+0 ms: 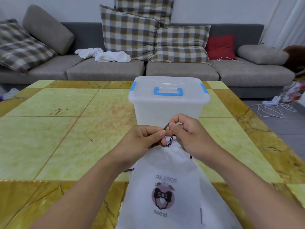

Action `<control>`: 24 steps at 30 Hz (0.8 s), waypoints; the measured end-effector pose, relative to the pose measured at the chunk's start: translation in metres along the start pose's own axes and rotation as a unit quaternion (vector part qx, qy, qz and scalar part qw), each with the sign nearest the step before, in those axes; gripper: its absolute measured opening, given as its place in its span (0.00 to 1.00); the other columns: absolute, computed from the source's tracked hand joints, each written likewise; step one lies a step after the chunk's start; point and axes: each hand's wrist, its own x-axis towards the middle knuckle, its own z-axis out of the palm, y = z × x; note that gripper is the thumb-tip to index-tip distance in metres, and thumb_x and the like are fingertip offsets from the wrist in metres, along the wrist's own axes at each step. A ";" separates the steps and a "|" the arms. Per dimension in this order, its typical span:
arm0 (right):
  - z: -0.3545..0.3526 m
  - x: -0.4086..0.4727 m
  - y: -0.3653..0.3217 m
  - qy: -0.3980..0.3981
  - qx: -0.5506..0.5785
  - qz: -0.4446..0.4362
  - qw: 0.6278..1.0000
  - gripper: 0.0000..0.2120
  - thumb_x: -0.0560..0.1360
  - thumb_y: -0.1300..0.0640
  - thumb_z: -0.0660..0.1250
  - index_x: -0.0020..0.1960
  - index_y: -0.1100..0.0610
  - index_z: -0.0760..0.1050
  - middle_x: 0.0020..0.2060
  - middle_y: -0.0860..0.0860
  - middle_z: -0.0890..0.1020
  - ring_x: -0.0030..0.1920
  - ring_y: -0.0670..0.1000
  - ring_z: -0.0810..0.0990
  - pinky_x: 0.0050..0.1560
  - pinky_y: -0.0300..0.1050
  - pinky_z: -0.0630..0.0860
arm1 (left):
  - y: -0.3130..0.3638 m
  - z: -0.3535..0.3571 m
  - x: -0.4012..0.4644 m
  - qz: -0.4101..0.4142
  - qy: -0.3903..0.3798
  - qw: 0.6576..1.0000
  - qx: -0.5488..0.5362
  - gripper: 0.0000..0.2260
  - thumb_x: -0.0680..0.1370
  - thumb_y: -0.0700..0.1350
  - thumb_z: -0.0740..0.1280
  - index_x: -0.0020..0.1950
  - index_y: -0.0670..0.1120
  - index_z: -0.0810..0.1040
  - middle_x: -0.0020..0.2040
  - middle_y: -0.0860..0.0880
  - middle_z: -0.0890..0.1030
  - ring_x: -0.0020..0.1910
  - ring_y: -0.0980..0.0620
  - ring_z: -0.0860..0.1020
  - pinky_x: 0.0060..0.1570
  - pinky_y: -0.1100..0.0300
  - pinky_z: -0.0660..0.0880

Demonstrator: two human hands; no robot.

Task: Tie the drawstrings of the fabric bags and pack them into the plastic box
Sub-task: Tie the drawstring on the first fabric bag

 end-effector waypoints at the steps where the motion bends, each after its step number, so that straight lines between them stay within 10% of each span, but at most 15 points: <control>1: 0.003 0.000 0.000 -0.004 0.004 0.006 1.000 0.09 0.84 0.58 0.59 0.46 0.57 0.71 0.25 0.46 0.78 0.21 0.42 0.63 0.24 0.34 0.60 | 0.000 0.000 0.000 -0.005 0.005 1.000 -0.022 0.13 0.82 0.44 0.64 0.41 0.38 0.81 0.44 0.51 0.86 0.38 0.57 0.80 0.37 0.67 0.74; 4: 0.008 0.002 0.001 0.003 0.021 0.025 0.999 0.09 0.84 0.53 0.58 0.45 0.53 0.69 0.36 0.71 0.75 0.29 0.51 0.63 0.31 0.44 0.59 | 0.001 -0.001 0.002 -0.013 0.016 0.996 -0.089 0.10 0.81 0.43 0.65 0.44 0.40 0.83 0.40 0.51 0.84 0.38 0.55 0.80 0.37 0.67 0.76; 10: 0.003 0.002 -0.002 0.021 0.049 0.059 0.997 0.10 0.85 0.58 0.56 0.45 0.56 0.67 0.26 0.45 0.62 0.26 0.46 0.57 0.27 0.39 0.55 | 0.000 0.000 0.004 -0.006 0.064 0.990 -0.125 0.08 0.80 0.40 0.67 0.47 0.43 0.85 0.40 0.47 0.83 0.38 0.55 0.80 0.37 0.66 0.77; 14: 0.006 0.001 -0.009 0.046 0.090 0.102 0.990 0.11 0.85 0.57 0.55 0.44 0.55 0.66 0.25 0.44 0.61 0.25 0.46 0.56 0.22 0.37 0.54 | 0.000 0.001 0.005 0.004 0.057 0.993 -0.107 0.09 0.79 0.39 0.67 0.59 0.44 0.82 0.39 0.47 0.84 0.39 0.55 0.81 0.42 0.64 0.77; 24: 0.003 -0.002 -0.013 0.043 0.142 0.113 0.983 0.12 0.84 0.55 0.60 0.41 0.53 0.68 0.25 0.44 0.60 0.26 0.47 0.55 0.23 0.38 0.53 | 0.000 0.002 0.003 0.004 0.049 0.993 -0.103 0.06 0.79 0.39 0.68 0.50 0.41 0.84 0.39 0.47 0.84 0.39 0.56 0.81 0.41 0.66 0.77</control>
